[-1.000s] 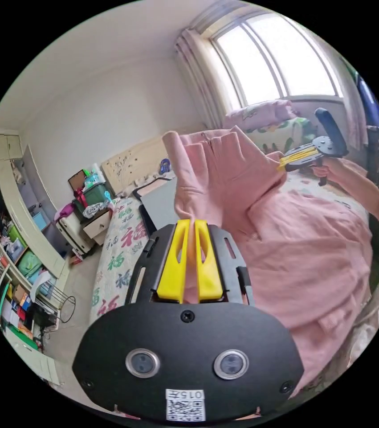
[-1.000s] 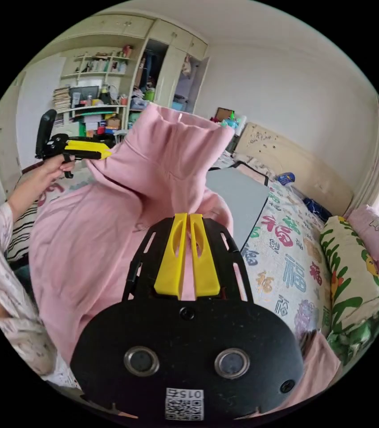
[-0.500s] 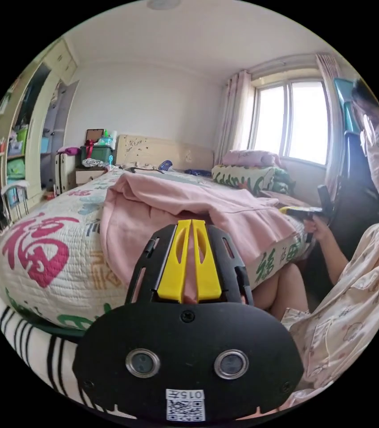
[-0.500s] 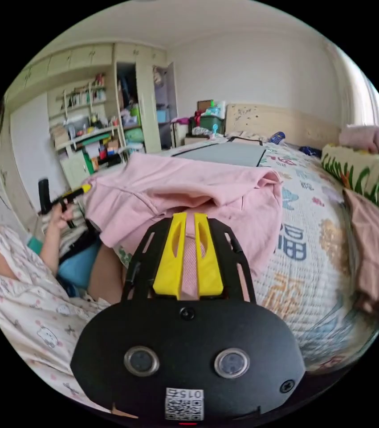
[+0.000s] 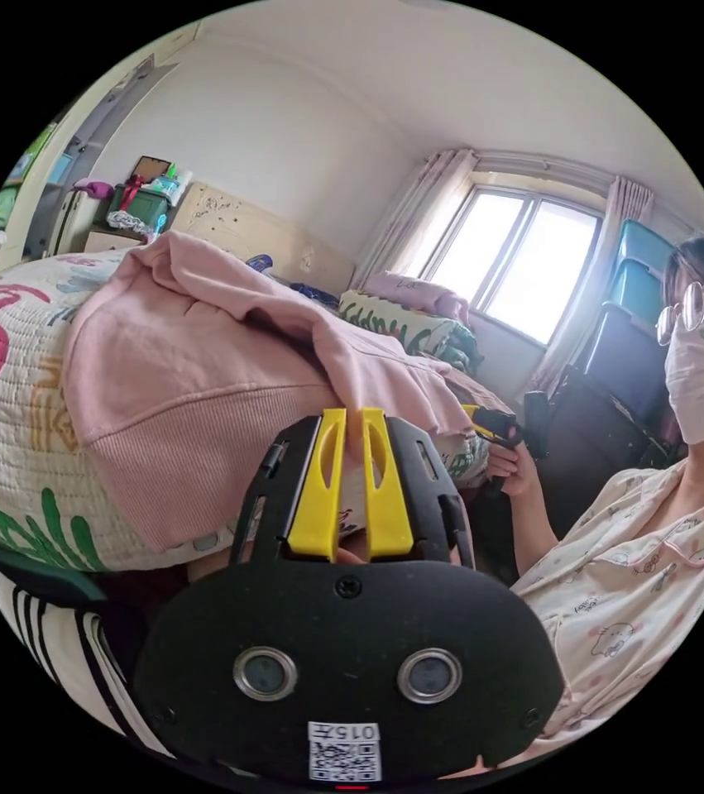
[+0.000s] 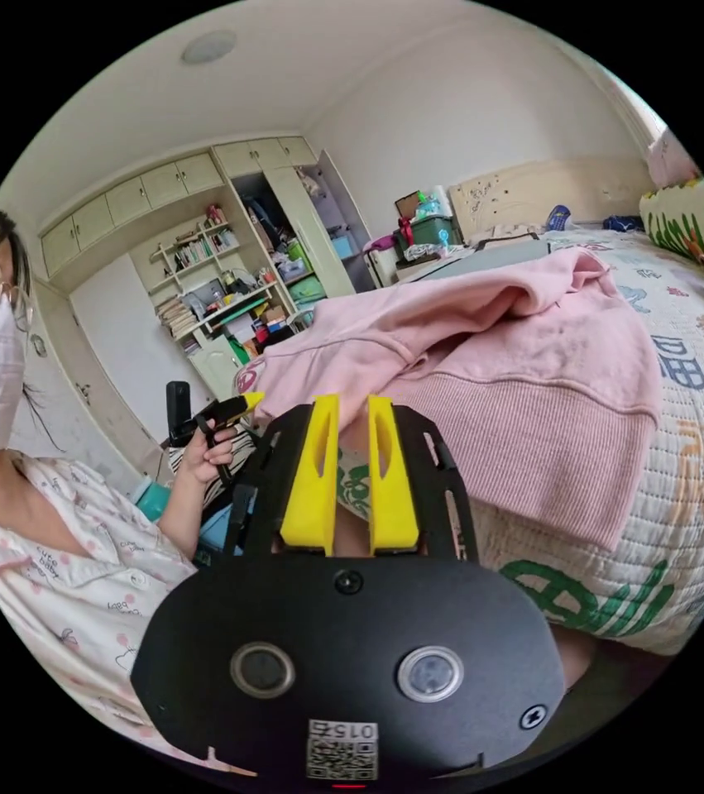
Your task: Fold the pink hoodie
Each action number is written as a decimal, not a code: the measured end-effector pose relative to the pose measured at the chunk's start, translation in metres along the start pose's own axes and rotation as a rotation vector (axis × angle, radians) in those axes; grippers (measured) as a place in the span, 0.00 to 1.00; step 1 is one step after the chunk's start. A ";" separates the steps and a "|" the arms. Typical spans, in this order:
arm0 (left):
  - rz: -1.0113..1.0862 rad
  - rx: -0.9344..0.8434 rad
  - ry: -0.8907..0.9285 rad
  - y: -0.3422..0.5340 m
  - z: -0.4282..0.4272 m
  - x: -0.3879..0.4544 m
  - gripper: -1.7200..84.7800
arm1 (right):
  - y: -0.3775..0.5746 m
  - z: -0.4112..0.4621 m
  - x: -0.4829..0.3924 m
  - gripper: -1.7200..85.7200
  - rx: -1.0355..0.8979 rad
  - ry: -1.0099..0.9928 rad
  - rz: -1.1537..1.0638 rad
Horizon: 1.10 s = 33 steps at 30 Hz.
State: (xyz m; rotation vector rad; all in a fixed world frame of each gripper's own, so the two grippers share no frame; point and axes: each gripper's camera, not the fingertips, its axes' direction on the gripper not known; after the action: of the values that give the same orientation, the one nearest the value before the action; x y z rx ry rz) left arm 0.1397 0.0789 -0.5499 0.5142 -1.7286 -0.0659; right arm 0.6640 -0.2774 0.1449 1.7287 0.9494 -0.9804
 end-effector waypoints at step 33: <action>-0.160 -0.060 -0.289 -0.356 -0.014 -0.036 0.17 | -0.326 -0.121 0.254 0.20 0.142 -0.016 0.431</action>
State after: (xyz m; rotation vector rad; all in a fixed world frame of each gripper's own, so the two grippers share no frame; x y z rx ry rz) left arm 0.2645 -0.2238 -0.6937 0.6208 -1.9567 -0.3191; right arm 0.4954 -0.0217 -0.1587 1.9352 0.4721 -0.7876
